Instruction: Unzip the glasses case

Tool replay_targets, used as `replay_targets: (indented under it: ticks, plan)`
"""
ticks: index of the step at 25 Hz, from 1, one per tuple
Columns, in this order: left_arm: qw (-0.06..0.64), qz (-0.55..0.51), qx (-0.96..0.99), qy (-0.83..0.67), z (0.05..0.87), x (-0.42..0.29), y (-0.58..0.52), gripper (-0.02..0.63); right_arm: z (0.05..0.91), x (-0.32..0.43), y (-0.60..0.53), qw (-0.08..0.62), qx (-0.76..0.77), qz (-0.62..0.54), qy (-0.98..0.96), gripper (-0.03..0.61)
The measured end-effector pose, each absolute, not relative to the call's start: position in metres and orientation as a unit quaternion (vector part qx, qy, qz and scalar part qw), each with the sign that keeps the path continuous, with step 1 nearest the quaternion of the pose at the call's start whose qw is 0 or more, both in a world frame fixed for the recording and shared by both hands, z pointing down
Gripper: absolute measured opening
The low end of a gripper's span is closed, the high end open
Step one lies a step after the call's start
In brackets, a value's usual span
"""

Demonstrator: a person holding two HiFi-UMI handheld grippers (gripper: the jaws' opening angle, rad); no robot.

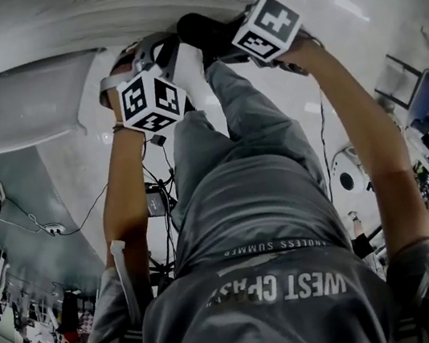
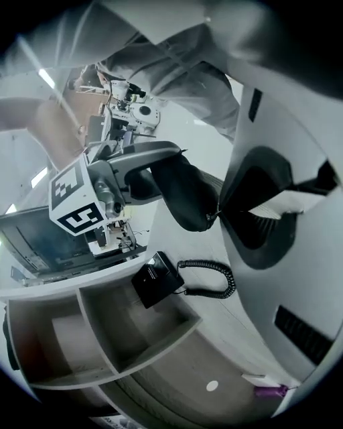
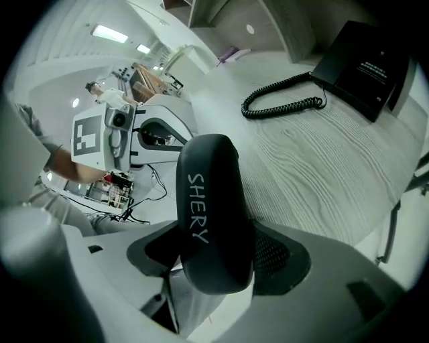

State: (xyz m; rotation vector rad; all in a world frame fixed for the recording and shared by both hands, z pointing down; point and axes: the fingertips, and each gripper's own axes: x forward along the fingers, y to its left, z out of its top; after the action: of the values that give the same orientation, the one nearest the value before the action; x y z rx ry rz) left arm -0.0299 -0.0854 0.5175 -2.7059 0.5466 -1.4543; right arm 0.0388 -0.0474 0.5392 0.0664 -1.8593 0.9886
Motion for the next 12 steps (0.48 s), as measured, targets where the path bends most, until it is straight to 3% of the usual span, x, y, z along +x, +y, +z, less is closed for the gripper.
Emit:
replay_targets:
  ticks: [9, 12]
  plan:
    - [-0.008, -0.487, -0.855, 0.179, 0.523, -0.024, -0.079, 0.001, 0.548, 0.038, -0.049, 0.520, 0.039, 0.416, -0.745, 0.314]
    - [-0.047, -0.476, -0.855, 0.200, 0.532, -0.028, -0.081, 0.000, 0.547, 0.039, -0.052, 0.502, 0.039, 0.402, -0.765, 0.324]
